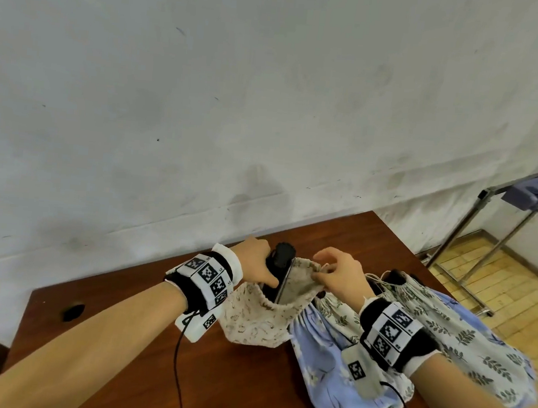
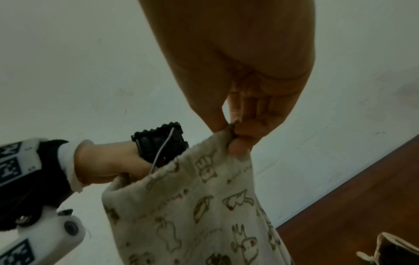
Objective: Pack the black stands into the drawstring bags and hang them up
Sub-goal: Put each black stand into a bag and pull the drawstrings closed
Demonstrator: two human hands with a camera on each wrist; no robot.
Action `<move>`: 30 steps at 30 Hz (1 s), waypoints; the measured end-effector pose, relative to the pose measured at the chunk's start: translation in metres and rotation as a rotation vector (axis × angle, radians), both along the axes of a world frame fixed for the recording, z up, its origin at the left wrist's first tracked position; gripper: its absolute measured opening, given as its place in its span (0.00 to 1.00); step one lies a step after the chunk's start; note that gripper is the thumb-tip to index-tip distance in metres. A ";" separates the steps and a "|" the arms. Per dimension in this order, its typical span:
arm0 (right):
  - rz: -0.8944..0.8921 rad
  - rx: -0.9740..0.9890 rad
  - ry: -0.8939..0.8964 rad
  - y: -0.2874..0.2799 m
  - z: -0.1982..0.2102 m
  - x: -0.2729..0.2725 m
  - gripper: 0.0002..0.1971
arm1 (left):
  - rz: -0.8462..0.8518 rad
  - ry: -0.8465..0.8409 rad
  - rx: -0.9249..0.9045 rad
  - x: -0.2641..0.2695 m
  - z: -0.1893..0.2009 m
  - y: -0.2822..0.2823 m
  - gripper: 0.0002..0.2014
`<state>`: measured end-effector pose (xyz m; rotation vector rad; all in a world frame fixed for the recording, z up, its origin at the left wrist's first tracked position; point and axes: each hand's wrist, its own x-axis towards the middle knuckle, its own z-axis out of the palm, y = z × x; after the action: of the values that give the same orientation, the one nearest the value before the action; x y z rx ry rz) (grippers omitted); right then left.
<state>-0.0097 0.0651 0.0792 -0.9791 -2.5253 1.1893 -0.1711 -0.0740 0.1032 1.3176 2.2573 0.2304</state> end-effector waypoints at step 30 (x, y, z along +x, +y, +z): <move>0.190 -0.270 0.045 -0.038 0.001 -0.024 0.08 | 0.461 -0.566 -0.201 -0.017 0.003 -0.030 0.34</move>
<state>-0.0340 0.0269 0.0798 -0.7664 -2.5130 1.6208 -0.1877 -0.1038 0.1058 0.5220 1.9853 0.4575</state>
